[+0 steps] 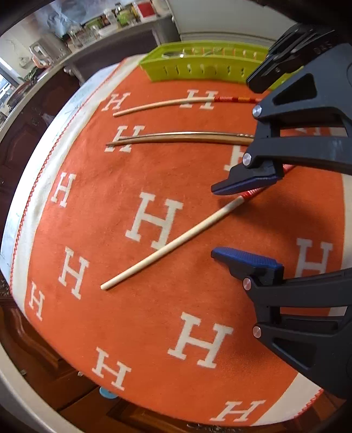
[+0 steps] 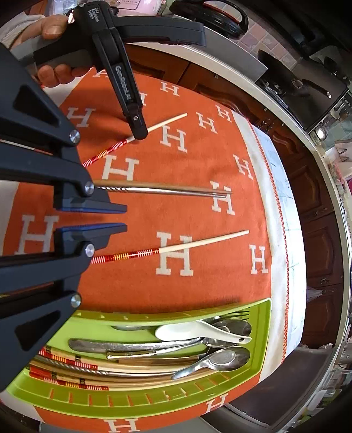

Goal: Organize utensils
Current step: 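Withdraw both open tools from the tray over the remaining chopsticks, then grasp a red-banded chopstick with the left tool while the right tool grasps another, then carry both chopsticks into the green tray and open both tools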

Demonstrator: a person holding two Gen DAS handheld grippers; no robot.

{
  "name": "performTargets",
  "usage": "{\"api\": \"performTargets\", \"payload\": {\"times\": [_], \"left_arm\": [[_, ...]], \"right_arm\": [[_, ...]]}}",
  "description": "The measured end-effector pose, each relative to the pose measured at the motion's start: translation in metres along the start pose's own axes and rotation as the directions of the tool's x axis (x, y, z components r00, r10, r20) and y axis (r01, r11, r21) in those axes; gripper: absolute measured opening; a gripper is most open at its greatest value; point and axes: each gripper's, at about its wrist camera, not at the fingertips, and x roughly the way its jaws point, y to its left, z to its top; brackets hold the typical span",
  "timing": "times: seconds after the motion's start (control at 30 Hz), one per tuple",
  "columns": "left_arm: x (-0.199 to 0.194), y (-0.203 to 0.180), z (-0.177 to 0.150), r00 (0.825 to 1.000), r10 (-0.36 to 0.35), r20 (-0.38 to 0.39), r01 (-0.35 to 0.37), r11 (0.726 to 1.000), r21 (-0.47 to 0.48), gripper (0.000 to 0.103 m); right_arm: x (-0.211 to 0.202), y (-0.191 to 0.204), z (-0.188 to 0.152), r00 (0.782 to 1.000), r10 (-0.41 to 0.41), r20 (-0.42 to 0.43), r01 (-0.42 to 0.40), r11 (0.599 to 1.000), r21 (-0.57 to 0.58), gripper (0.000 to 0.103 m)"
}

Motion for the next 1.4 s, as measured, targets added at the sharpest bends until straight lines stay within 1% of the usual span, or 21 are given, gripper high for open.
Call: {"api": "performTargets", "payload": {"times": [0.03,0.1,0.17,0.2,0.23,0.27,0.33,0.43,0.57,0.67,0.73,0.8,1.0,1.13,1.23,1.4], "left_arm": [[0.001,-0.005,-0.001,1.0,0.023,0.018,-0.024,1.0,0.007,0.037],[0.003,-0.017,-0.004,0.996,0.075,0.045,-0.077,0.996,0.052,0.037],[0.007,-0.03,-0.009,0.99,0.123,0.072,-0.13,0.985,0.112,0.036],[0.008,-0.034,-0.01,0.987,0.134,0.082,-0.144,0.981,0.129,0.035],[0.008,-0.037,-0.011,0.986,0.141,0.089,-0.152,0.979,0.138,0.03],[0.007,-0.038,-0.011,0.985,0.144,0.095,-0.157,0.977,0.147,0.023],[0.006,-0.035,-0.009,0.988,0.127,0.093,-0.139,0.98,0.144,0.015],[0.003,-0.02,-0.006,0.995,0.077,0.066,-0.085,0.987,0.138,0.008],[-0.001,-0.005,-0.008,0.999,0.022,0.035,-0.027,0.989,0.146,0.004],[-0.005,0.0,-0.011,0.999,0.022,0.036,-0.028,0.985,0.169,0.003],[-0.007,0.002,-0.011,0.999,0.031,0.044,-0.038,0.983,0.18,0.003],[-0.006,0.005,-0.013,0.999,0.033,0.036,-0.039,0.982,0.186,0.003],[-0.005,0.002,-0.017,0.999,0.032,0.041,-0.04,0.978,0.204,0.003],[-0.006,0.0,-0.02,1.0,0.011,0.028,-0.016,0.979,0.201,0.003],[-0.011,-0.003,-0.022,1.0,-0.021,0.016,0.018,0.981,0.192,0.003],[-0.028,-0.017,-0.025,0.996,-0.087,0.001,0.085,0.977,0.196,0.003]], "right_arm": [[0.001,-0.002,0.001,1.0,-0.002,-0.001,0.002,1.0,0.004,0.007],[0.003,-0.004,0.005,1.0,-0.008,-0.006,0.008,1.0,0.01,0.007],[0.005,-0.005,0.01,1.0,-0.008,-0.005,0.008,1.0,0.015,0.007],[0.005,-0.006,0.012,1.0,-0.012,-0.003,0.012,1.0,0.017,0.007],[0.007,-0.006,0.016,1.0,-0.018,-0.003,0.018,1.0,0.019,0.007],[0.008,-0.006,0.019,1.0,-0.021,-0.003,0.021,1.0,0.019,0.007],[0.013,-0.008,0.026,0.999,-0.032,-0.009,0.032,0.999,0.021,0.007],[0.022,-0.009,0.036,0.998,-0.056,-0.032,0.057,0.998,0.024,0.007],[0.036,-0.01,0.047,0.994,-0.093,-0.063,0.094,0.995,0.022,0.007],[0.046,-0.011,0.051,0.989,-0.118,-0.086,0.12,0.992,0.024,0.007],[0.048,-0.01,0.054,0.986,-0.148,-0.081,0.15,0.989,0.011,0.007],[0.054,-0.011,0.055,0.983,-0.15,-0.102,0.152,0.988,0.01,0.007],[0.057,0.0,0.056,0.977,-0.199,-0.079,0.194,0.978,-0.072,0.007],[0.054,-0.002,0.053,0.983,-0.167,-0.074,0.162,0.985,-0.062,0.005],[0.045,-0.004,0.048,0.99,-0.121,-0.066,0.119,0.992,-0.039,0.005],[0.011,-0.006,0.036,1.0,-0.027,-0.013,0.027,1.0,0.006,0.005]]}}
